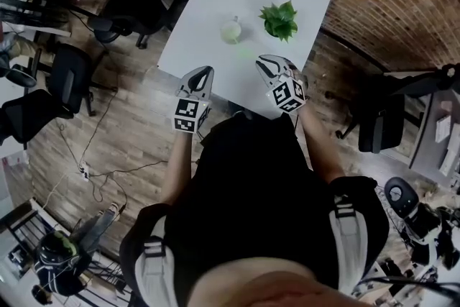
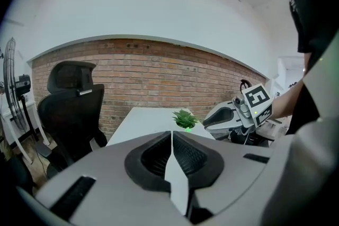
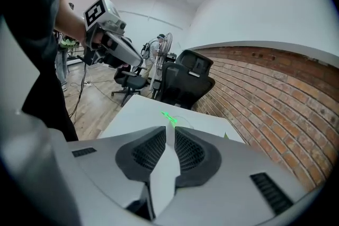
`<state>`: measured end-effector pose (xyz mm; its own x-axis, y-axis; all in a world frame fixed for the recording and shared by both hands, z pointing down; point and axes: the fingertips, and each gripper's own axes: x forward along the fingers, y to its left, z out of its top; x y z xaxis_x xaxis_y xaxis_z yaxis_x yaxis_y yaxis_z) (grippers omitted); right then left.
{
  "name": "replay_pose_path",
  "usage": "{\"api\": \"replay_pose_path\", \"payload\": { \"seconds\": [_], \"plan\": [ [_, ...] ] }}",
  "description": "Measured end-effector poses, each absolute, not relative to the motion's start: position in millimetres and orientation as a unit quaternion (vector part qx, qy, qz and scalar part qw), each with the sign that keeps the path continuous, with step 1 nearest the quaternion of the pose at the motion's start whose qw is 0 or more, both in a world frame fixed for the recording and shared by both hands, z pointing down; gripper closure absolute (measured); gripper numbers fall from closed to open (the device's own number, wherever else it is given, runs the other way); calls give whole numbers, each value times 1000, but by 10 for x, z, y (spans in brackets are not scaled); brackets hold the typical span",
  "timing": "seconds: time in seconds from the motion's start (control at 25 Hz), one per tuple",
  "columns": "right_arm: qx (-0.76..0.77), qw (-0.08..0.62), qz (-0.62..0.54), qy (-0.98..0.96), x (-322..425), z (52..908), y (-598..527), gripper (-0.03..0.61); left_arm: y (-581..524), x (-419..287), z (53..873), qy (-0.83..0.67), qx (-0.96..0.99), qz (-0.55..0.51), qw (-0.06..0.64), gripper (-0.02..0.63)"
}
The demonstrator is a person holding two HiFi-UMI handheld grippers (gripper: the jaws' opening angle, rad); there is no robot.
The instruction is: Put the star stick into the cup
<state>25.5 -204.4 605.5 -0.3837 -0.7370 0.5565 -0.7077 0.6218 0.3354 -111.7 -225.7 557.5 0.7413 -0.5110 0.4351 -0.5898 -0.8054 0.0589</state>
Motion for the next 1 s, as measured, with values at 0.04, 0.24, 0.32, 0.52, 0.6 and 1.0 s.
{"api": "replay_pose_path", "payload": {
  "seconds": [0.04,0.24,0.32,0.52,0.6,1.0],
  "plan": [
    [438,336,-18,-833,268,6026,-2026,532,-2239,-1099,5572,-294,929,204,95,586],
    [454,307,-9,-836,385,5912,-1940,580,-2160,-992,5574,-285,932,206,89,586],
    [458,304,-5,-835,429,5895,-1903,581,-2131,-961,5566,-282,933,207,87,586],
    [475,292,4,-830,487,5840,-1832,581,-2059,-904,5535,-271,936,210,83,586],
    [483,286,6,-828,513,5829,-1812,581,-2032,-869,5515,-263,938,212,80,586],
    [499,285,7,-818,555,5829,-1757,581,-1972,-843,5510,-248,941,219,72,586]
  ]
}}
